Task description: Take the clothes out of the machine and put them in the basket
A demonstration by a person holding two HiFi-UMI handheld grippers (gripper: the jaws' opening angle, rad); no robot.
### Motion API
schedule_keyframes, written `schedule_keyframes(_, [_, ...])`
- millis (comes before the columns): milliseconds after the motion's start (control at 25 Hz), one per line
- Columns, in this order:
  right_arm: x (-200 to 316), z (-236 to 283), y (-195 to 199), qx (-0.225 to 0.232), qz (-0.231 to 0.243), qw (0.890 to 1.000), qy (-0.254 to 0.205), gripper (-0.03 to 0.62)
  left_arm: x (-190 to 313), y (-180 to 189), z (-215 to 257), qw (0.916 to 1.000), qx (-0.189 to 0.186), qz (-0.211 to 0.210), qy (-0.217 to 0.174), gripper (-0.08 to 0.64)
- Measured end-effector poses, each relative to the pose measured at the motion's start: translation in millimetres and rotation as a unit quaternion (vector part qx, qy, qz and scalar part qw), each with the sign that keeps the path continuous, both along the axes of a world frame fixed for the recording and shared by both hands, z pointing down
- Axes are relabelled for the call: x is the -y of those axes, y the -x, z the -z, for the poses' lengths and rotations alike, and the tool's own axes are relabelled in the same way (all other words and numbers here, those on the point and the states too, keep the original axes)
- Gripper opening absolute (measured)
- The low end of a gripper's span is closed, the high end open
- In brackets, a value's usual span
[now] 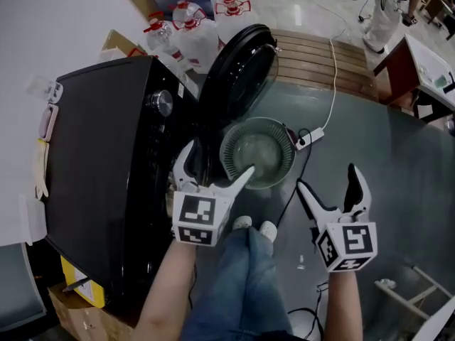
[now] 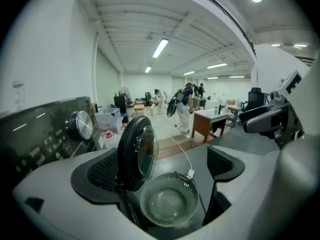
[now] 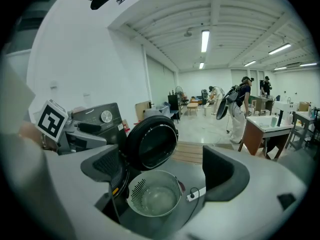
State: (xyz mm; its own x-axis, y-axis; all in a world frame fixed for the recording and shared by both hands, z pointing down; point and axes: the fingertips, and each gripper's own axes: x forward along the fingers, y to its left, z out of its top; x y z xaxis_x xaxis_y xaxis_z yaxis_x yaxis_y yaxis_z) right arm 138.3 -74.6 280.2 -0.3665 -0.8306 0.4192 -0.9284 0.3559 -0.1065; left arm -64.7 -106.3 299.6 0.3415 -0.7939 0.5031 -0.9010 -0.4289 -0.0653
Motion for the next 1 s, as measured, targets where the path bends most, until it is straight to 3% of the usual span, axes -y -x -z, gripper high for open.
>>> schedule_keyframes(640, [-11.7,-202.1,17.9,0.002,0.004,0.998,0.061,0.523,-7.6,12.7,-202.6,0.995,-0.041,0.01,0.09,0.558])
schedule_keyframes(840, [-1.5,-253.4,31.8,0.009,0.012,0.998,0.065,0.519,1.7,33.5,-249.2,0.9936,-0.038,0.046,0.096,0.558])
schedule_keyframes(1000, [-1.6,-294.4,40.2,0.016,0.017,0.995,0.098,0.507,4.2,63.9,-284.4,0.9903,-0.02,0.096,0.098,0.558])
